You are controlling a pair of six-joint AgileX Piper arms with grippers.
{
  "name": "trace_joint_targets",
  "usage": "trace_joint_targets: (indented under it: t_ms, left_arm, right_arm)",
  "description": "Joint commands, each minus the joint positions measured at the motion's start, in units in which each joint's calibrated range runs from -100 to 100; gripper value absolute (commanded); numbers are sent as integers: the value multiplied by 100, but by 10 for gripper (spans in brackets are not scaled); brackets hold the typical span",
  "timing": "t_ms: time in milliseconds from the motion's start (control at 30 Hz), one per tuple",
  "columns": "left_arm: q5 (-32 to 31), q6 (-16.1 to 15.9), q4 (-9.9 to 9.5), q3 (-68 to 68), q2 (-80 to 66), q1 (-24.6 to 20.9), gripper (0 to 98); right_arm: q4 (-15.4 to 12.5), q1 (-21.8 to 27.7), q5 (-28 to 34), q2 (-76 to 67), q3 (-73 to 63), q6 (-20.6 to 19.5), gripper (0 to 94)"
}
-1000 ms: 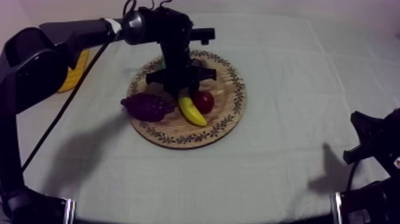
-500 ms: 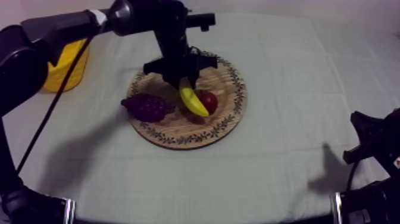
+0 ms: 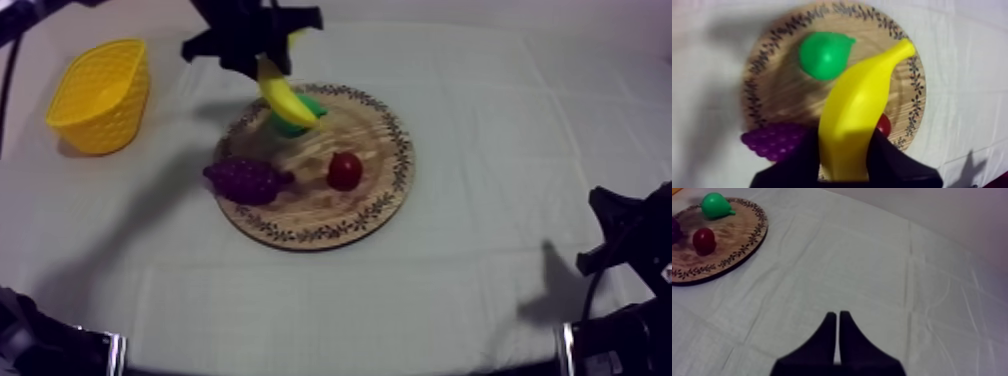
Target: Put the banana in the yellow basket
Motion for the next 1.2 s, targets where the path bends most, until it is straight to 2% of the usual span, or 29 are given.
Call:
trace_joint_targets:
  t_ms: [0,133,367,700,967,1167]
  left_arm:
    - [29,-63,-50,71,-222,-132,184]
    - [25,-188,-128,335,-382,-525,184]
    - [-142,-476,-157,653,-408,-1447,179]
    - [-170,-771,-293,341,-139,-2501,190]
    - [-257,-904,-380,-95,375,-3102,191]
    - [-376,-968,-347,-322,652,-3368,220]
  right_arm:
    - [0,2,-4,-1,4,4,4]
    - [0,2,-4,-1,4,2,4]
    - [0,2,-4,-1,4,-1,4]
    - [0,2,-4,-1,4,-1,4]
    - [0,2,-4,-1,4,3,4]
    - [0,2,-4,-1,4,4,4]
